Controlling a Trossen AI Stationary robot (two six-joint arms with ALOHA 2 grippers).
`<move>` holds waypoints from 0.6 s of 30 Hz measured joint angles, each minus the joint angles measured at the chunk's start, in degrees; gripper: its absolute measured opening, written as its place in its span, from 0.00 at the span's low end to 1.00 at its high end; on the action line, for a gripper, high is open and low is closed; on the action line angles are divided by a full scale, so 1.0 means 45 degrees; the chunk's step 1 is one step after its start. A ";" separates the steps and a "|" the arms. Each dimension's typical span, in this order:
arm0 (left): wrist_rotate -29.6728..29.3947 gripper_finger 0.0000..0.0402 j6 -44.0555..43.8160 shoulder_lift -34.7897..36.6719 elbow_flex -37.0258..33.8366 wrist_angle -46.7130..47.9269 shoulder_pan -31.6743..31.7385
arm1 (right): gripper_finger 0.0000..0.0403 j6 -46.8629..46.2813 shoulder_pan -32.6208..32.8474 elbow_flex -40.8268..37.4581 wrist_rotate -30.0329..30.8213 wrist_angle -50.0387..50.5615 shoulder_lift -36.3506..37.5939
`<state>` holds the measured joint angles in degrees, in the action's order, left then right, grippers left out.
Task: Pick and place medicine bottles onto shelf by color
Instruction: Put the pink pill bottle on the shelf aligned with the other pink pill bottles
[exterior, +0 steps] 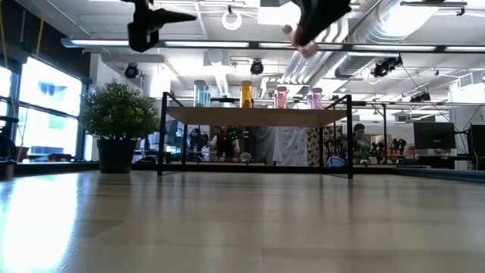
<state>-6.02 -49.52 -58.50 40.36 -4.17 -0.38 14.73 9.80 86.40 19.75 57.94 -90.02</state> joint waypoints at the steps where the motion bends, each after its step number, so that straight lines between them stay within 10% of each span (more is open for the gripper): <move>1: 0.0251 0.63 -0.0465 -0.0129 0.0000 -0.0264 0.0000 | 0.17 0.0470 0.0084 0.0097 0.0281 -0.0136 0.0000; 18: 0.0913 0.63 -0.7047 -0.2567 0.0005 -0.4842 -0.0005 | 0.17 0.9336 0.0254 0.0207 0.1605 -0.3346 0.0000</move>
<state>-1.91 -81.23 -70.05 40.38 -25.96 -0.40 56.74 10.95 87.33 26.97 42.89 -90.02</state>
